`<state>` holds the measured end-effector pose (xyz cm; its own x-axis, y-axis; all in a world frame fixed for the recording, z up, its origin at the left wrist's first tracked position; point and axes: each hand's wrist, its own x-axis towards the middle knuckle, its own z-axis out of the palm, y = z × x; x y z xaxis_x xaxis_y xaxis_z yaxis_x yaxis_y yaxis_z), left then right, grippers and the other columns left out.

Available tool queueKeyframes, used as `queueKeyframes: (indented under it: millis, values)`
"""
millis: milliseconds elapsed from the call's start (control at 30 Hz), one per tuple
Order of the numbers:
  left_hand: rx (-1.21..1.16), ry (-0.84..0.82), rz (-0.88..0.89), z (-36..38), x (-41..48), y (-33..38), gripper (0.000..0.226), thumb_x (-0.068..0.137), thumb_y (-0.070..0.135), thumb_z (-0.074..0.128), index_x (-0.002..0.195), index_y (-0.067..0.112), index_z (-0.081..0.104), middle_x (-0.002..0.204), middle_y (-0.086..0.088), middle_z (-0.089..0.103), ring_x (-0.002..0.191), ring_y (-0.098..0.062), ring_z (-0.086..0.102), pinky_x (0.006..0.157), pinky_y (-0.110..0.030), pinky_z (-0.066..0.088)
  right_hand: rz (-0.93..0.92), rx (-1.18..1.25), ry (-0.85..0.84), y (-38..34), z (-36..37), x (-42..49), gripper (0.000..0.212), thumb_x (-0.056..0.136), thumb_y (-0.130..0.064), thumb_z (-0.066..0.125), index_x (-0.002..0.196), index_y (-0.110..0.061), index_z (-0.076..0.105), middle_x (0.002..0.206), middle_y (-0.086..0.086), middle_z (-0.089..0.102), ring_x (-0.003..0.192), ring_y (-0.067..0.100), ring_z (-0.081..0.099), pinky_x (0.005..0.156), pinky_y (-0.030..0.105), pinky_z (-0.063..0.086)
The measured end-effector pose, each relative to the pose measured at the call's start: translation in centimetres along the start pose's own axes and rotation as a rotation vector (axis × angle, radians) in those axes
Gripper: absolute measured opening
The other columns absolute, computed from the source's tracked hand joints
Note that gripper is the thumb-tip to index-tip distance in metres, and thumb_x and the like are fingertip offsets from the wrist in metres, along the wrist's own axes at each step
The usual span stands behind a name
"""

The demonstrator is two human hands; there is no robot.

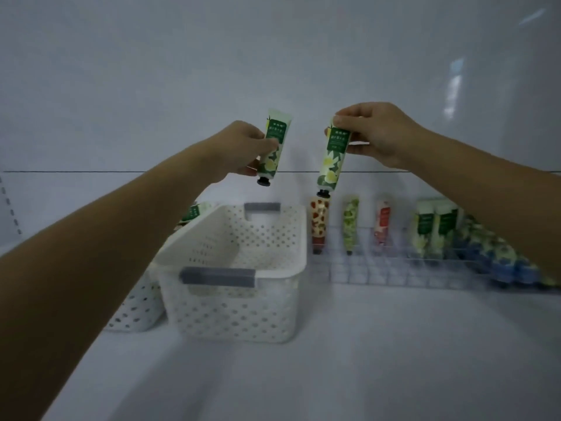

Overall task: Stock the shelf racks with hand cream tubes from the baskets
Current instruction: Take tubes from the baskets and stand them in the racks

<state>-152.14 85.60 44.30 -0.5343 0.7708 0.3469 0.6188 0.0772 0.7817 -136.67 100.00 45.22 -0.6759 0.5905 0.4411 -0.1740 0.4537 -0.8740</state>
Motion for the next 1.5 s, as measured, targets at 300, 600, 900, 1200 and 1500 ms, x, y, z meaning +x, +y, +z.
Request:
queueKeyframes:
  millis: [300,600,900,1200,1500]
  values:
    - [0.061,-0.103,0.046,11.8,-0.4,6.8,0.023,0.094,0.026,0.051,0.093,0.004,0.060,0.083,-0.007,0.062,0.066,-0.014,0.060,0.063,-0.020,0.055,0.016,-0.145,0.050,3.1,-12.4,-4.3,0.013,0.092,-0.012,0.055,0.103,-0.009,0.062,0.090,0.002,0.068,0.077,0.004,0.067,0.065,0.017,0.055]
    - [-0.106,0.026,-0.074,23.1,-2.1,4.5,0.024,0.095,0.031,0.048,0.087,0.010,0.054,0.079,-0.015,0.048,0.073,-0.022,0.051,0.080,-0.041,0.053,-0.056,-0.567,-0.133,5.2,-16.9,-5.5,0.005,0.090,-0.014,0.059,0.093,-0.014,0.062,0.093,0.003,0.065,0.086,0.014,0.061,0.077,0.026,0.051]
    - [-0.178,0.062,-0.056,24.7,-4.3,0.3,0.027,0.097,0.024,0.045,0.075,0.009,0.047,0.057,-0.002,0.029,0.053,-0.014,0.030,0.063,-0.029,0.031,-0.037,-0.848,-0.252,6.8,-18.6,-4.7,0.005,0.088,-0.013,0.061,0.091,-0.017,0.063,0.085,-0.006,0.059,0.073,0.006,0.053,0.063,0.022,0.040]
    - [-0.239,0.019,-0.020,24.7,-4.7,-0.1,0.024,0.094,0.027,0.049,0.084,0.008,0.057,0.065,-0.006,0.038,0.061,-0.015,0.035,0.066,-0.030,0.032,0.025,-1.007,-0.273,8.4,-17.7,-4.6,0.013,0.085,-0.011,0.062,0.080,-0.024,0.064,0.086,-0.005,0.061,0.083,0.013,0.055,0.073,0.028,0.039]
    - [-0.456,-0.105,0.019,24.3,-6.1,1.3,0.026,0.095,0.026,0.048,0.087,0.004,0.061,0.065,0.000,0.047,0.061,-0.013,0.044,0.062,-0.018,0.043,-0.016,-0.690,-0.332,6.1,-15.5,-5.8,0.021,0.091,-0.028,0.057,0.105,-0.015,0.065,0.092,-0.003,0.067,0.080,0.010,0.064,0.074,0.022,0.053]
